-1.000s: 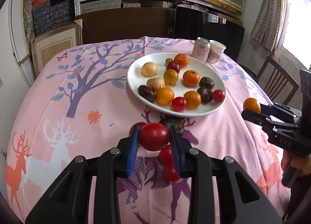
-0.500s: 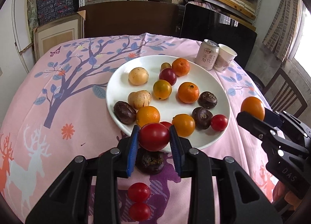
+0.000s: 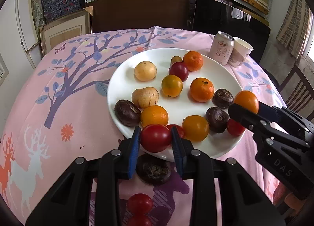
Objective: Organize fruits
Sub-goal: 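Lower the mandarin and red tomato onto the white plate and open both tools, then grasp a red tomato with the right tool while the left tool grasps another red tomato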
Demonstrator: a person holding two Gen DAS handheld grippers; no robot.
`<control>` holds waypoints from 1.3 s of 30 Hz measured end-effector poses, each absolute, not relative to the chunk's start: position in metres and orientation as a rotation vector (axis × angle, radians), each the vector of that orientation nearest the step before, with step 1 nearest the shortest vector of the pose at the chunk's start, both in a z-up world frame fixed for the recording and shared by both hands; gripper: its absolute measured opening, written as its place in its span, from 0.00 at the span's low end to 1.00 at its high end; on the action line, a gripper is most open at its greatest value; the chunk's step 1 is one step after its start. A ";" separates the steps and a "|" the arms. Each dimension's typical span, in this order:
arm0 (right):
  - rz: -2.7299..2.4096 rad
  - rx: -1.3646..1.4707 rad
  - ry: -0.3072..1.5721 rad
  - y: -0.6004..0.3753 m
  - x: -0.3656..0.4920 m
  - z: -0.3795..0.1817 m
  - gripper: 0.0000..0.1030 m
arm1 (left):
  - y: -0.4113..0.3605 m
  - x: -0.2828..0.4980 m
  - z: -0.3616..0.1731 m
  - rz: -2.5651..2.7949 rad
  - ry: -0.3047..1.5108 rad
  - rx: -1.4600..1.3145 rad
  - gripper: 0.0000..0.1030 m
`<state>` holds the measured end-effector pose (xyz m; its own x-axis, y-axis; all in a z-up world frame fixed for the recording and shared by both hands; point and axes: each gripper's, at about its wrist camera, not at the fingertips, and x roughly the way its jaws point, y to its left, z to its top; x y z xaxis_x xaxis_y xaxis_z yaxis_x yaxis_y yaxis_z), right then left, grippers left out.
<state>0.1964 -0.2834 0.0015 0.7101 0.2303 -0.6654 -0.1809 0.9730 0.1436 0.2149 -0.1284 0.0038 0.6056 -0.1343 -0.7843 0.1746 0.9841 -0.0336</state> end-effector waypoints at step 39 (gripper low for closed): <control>0.242 0.263 0.763 -0.295 0.208 -0.001 0.57 | -0.119 0.217 0.017 -0.204 0.857 0.029 0.72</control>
<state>0.2085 -0.2949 -0.0012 0.6980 0.3091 -0.6459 -0.1201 0.9398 0.3200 0.2166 -0.1190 0.0169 0.6363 -0.1671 -0.7531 0.1903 0.9801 -0.0567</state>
